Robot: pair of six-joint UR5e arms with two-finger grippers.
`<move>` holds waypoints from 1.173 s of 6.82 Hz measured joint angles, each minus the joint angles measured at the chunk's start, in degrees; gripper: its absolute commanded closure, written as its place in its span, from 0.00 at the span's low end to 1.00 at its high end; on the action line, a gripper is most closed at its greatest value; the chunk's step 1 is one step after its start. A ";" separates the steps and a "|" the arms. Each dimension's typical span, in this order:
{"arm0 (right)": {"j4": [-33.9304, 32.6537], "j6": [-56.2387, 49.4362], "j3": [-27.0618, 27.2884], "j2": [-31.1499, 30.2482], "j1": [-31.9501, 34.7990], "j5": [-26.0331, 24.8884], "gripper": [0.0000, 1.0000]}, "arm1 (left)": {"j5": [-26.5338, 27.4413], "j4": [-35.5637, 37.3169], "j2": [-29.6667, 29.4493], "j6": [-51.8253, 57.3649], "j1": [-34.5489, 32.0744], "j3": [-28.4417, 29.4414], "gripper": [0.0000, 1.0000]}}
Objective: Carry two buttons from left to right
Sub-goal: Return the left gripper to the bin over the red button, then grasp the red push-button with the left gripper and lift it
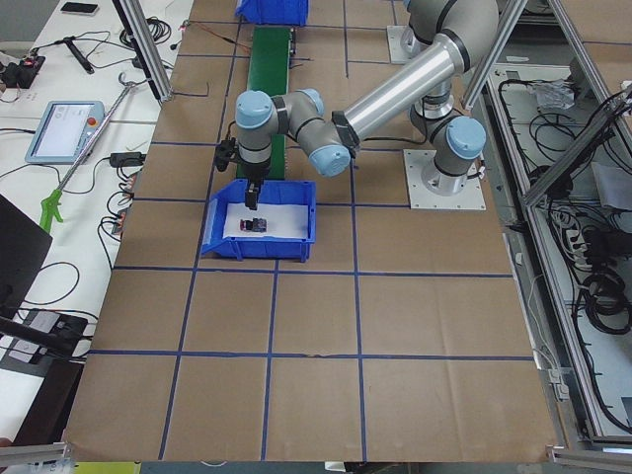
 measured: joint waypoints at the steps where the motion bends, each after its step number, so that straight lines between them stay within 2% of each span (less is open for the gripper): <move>1: 0.00 0.00 0.01 0.00 0.00 0.00 0.00 | -0.60 1.22 -1.48 0.11 0.46 -0.18 0.01; 7: -0.09 0.06 -0.03 -0.07 0.00 0.07 0.00 | -0.95 6.60 -7.82 0.10 2.45 -1.37 0.01; 8: -0.09 0.08 -0.03 -0.07 0.00 0.05 0.00 | -0.96 6.68 -8.64 0.04 2.37 -1.29 0.10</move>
